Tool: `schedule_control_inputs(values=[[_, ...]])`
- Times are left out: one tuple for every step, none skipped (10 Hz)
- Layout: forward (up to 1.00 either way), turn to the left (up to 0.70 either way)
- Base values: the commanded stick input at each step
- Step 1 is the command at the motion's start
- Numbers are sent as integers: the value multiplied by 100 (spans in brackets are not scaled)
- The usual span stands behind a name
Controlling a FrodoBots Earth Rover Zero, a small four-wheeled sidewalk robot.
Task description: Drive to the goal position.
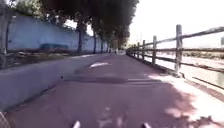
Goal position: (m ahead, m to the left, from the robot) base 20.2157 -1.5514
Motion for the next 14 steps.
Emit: schedule_control_inputs(values=[[85, 0], [85, 0], [85, 0], [85, -9], [85, -34], [85, -34], [85, -28], [85, 0], [85, 0], [85, 0], [85, 0], [85, 0], [85, 0], [85, 0]])
